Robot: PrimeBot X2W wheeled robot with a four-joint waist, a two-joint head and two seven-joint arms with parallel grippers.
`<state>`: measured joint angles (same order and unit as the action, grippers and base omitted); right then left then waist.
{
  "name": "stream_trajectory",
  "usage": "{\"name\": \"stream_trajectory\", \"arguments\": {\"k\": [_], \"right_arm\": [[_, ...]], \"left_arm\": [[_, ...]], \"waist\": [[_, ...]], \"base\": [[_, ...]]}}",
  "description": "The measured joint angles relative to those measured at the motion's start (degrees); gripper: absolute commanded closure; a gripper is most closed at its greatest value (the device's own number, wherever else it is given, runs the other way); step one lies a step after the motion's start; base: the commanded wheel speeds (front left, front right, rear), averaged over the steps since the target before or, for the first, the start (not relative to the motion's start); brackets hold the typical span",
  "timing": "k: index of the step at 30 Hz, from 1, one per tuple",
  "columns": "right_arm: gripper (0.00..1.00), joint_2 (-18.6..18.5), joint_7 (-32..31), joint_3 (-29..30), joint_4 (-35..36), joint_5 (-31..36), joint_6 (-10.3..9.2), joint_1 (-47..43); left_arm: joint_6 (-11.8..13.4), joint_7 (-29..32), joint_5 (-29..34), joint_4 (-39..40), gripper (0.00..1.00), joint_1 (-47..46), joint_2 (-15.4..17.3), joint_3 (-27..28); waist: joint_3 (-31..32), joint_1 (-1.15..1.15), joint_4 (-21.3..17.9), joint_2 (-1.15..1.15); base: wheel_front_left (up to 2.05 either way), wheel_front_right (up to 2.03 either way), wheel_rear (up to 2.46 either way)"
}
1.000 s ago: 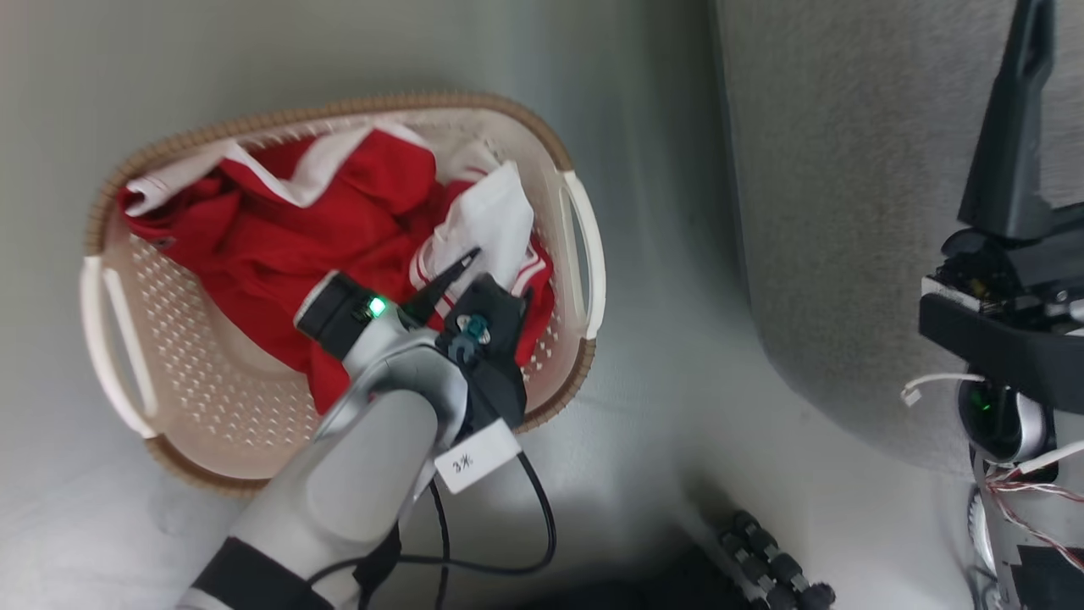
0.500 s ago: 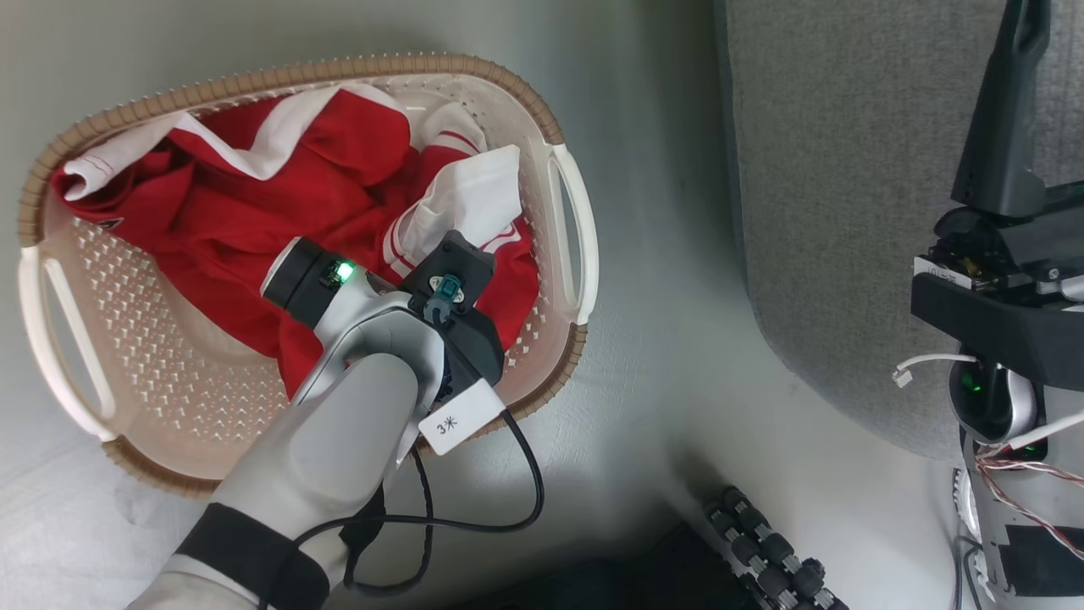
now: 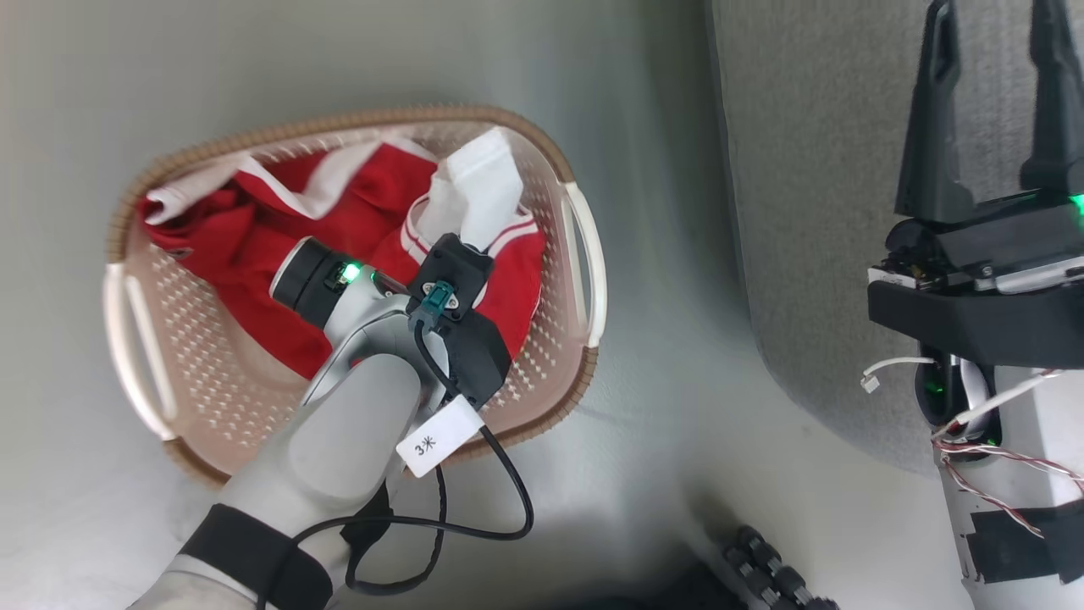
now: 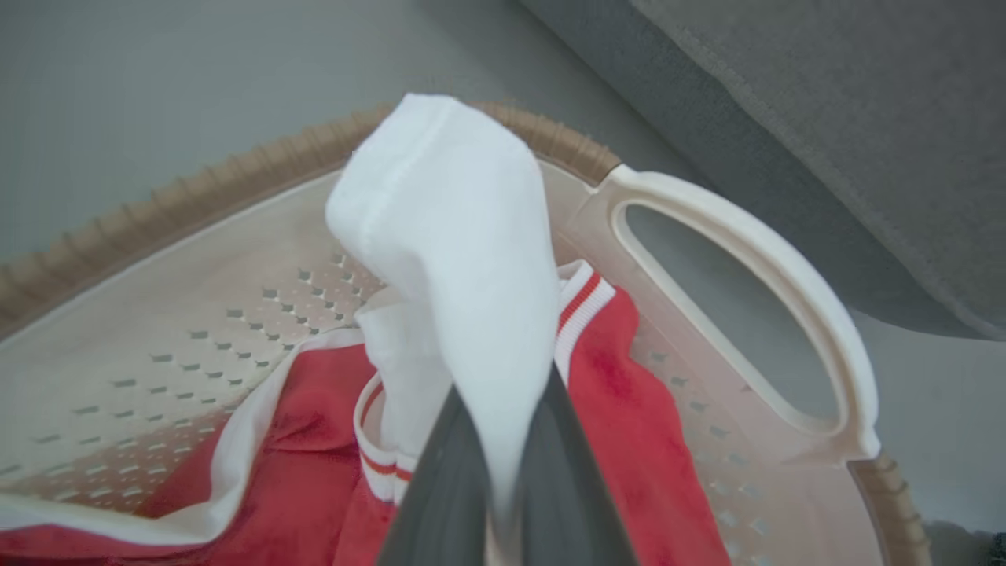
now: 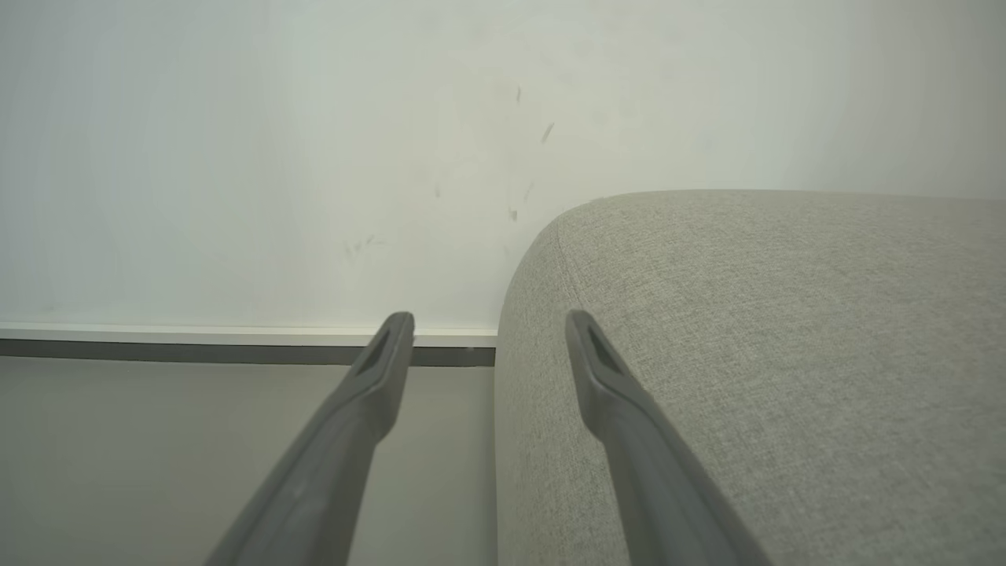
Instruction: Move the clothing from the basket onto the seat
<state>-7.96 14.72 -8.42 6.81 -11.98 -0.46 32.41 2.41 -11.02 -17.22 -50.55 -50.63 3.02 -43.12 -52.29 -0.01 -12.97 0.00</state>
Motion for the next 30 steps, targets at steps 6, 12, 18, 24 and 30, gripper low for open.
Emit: {"name": "stream_trajectory", "arguments": {"k": [6, 12, 18, 24, 30], "right_arm": [[0.00, 0.3, 0.0, 0.0, -3.7, 0.0, 0.56, -0.2], [0.00, 0.5, 0.0, -0.1, -7.0, 0.0, 1.08, -0.6], [0.00, 0.6, 0.0, -0.2, -11.2, 0.0, 1.88, -2.2], [0.00, 0.8, 0.0, -0.6, -15.4, 0.0, 2.49, -4.0], [0.00, 1.6, 0.0, -1.4, -19.6, 0.0, 3.00, -5.4]], "left_arm": [[-1.5, -1.3, -1.1, 0.3, 1.00, -0.5, -0.1, -0.2], [-3.0, -1.9, -2.2, 0.6, 1.00, -0.7, -0.3, 0.1], [-4.5, -2.8, -3.4, 1.5, 1.00, -0.7, -0.4, 0.7], [-5.5, -3.1, -4.0, 2.3, 1.00, -0.7, -0.3, 2.0], [-6.5, -3.3, -4.4, 4.4, 1.00, -0.7, 0.6, 2.5]], "waist": [[4.2, 0.00, 1.7, 0.00], [7.8, 0.00, 3.5, 0.00], [12.3, 0.00, 6.0, 0.00], [17.0, 0.00, 8.4, 0.00], [22.0, -0.01, 10.5, 0.00]], "base": [[0.00, 0.00, 0.00], [0.00, 0.00, 0.00], [0.00, 0.00, 0.00], [0.00, 0.00, 0.00], [0.00, 0.00, 0.00]]}}
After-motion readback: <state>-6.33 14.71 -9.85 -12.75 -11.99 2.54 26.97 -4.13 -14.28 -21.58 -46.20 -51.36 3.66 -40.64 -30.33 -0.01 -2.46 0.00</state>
